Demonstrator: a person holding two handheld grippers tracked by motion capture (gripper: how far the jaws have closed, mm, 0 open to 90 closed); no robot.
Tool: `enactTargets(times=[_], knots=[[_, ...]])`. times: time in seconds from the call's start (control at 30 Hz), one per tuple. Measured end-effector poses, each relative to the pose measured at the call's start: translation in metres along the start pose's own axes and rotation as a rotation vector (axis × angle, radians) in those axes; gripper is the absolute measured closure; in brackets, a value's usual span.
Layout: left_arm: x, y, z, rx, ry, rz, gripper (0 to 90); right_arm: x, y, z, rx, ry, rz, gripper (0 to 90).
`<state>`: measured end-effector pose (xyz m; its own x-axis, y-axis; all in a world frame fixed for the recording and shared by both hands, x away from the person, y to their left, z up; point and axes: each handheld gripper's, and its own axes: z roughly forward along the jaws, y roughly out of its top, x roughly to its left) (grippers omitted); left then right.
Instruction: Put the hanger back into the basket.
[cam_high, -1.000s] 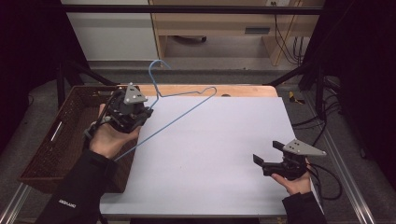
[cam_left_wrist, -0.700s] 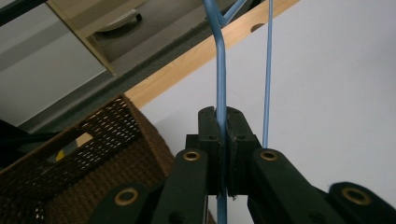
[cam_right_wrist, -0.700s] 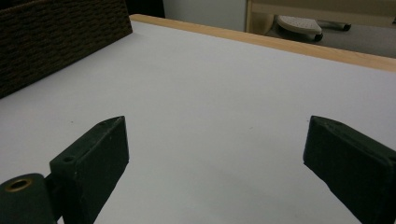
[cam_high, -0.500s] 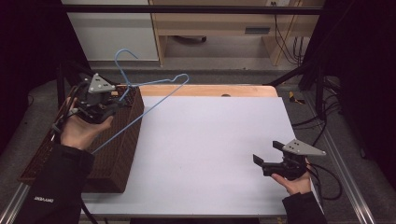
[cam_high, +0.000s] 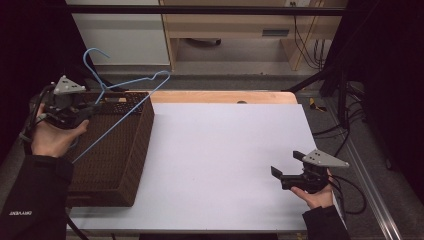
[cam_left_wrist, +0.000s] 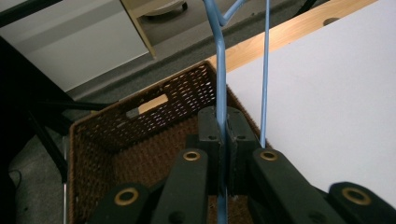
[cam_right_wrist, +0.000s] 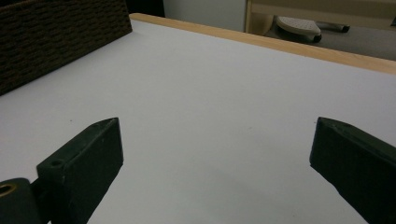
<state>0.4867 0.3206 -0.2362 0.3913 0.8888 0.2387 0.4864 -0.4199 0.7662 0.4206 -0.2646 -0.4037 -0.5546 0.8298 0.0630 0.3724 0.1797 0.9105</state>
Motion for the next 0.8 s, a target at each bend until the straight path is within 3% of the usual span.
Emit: enactTargets(times=[0.33,0.53,0.8], knots=[[0.023,-0.026,0.006,0.038,0.024,-0.020,87.1,0.001,0.000,0.001,0.004,0.001,-0.006,3.0],[0.038,-0.045,0.005,0.057,0.059,-0.040,87.1,0.001,0.000,0.001,0.006,-0.002,-0.006,3.1],[0.049,-0.070,0.010,0.087,0.081,-0.029,87.1,0.002,0.000,0.002,0.011,-0.005,-0.008,3.1]])
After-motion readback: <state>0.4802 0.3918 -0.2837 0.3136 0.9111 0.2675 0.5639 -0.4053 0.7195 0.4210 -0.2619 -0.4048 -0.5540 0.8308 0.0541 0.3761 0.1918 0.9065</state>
